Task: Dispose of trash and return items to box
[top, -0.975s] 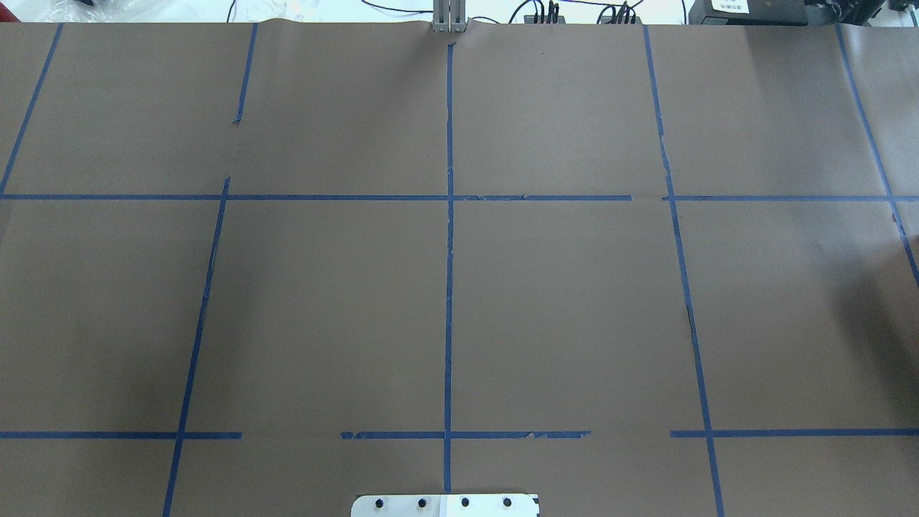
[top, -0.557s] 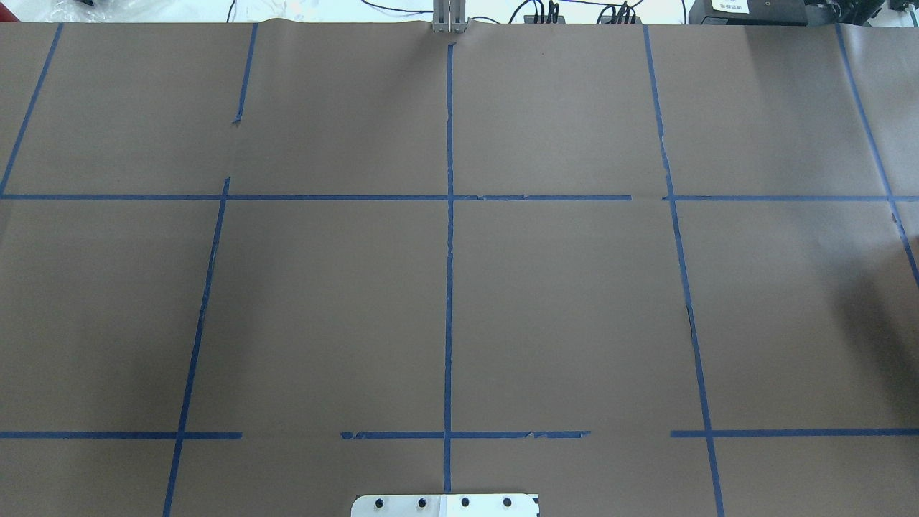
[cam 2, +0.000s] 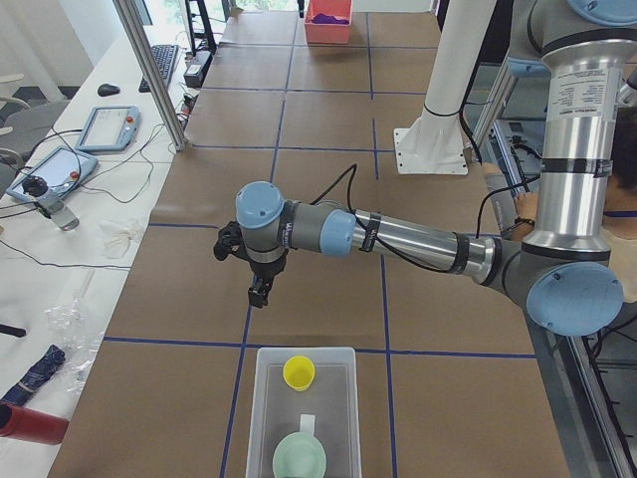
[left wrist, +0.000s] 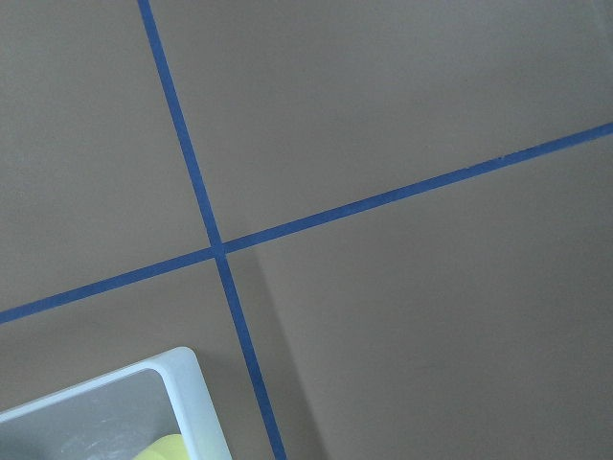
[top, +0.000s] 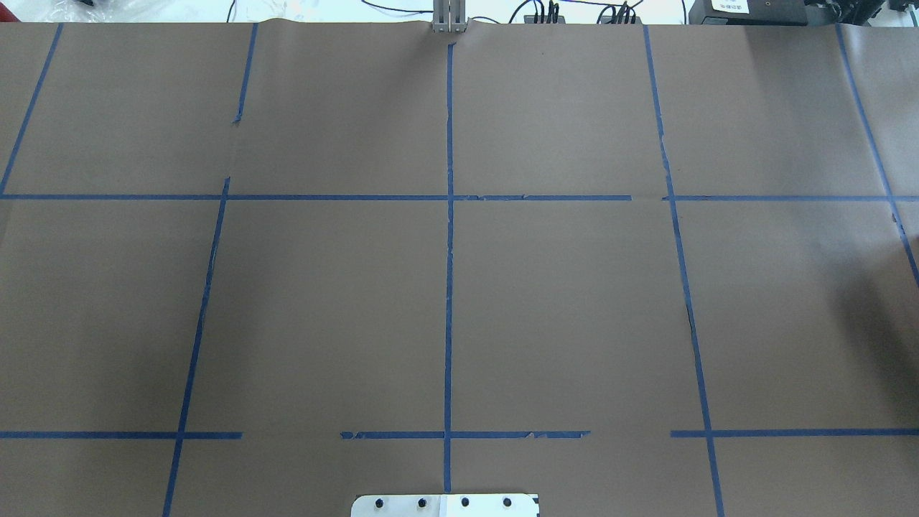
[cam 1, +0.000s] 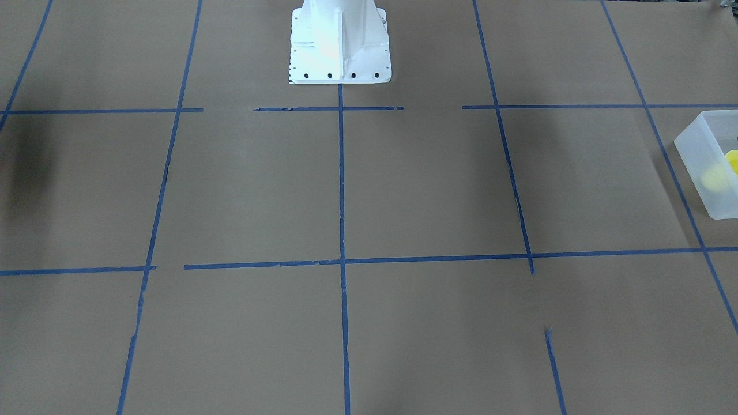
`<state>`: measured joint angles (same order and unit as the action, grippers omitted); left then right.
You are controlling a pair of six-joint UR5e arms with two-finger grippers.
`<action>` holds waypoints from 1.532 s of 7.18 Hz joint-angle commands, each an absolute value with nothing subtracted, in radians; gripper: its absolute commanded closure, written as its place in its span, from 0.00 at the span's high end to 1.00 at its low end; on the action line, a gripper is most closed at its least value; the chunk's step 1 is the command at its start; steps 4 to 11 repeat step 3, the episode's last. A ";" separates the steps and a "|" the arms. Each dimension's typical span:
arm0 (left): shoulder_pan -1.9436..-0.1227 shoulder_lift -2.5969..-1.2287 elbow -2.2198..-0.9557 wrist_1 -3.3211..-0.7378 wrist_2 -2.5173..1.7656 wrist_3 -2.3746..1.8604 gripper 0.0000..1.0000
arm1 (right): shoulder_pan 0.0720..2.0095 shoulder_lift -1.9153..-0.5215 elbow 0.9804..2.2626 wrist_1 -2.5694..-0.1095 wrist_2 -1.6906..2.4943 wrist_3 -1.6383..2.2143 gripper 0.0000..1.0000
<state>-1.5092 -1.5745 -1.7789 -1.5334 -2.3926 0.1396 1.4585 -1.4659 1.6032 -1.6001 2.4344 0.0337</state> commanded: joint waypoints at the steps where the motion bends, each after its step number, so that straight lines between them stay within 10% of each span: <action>1: -1.509 -1.575 -1.779 -1.534 -2.391 0.140 1.00 | 1.457 -1.466 1.603 -1.600 2.434 0.034 1.00; 11: -1.508 -1.578 -1.785 -1.534 -2.391 0.140 1.00 | 1.456 -1.465 1.603 -1.600 2.434 0.034 1.00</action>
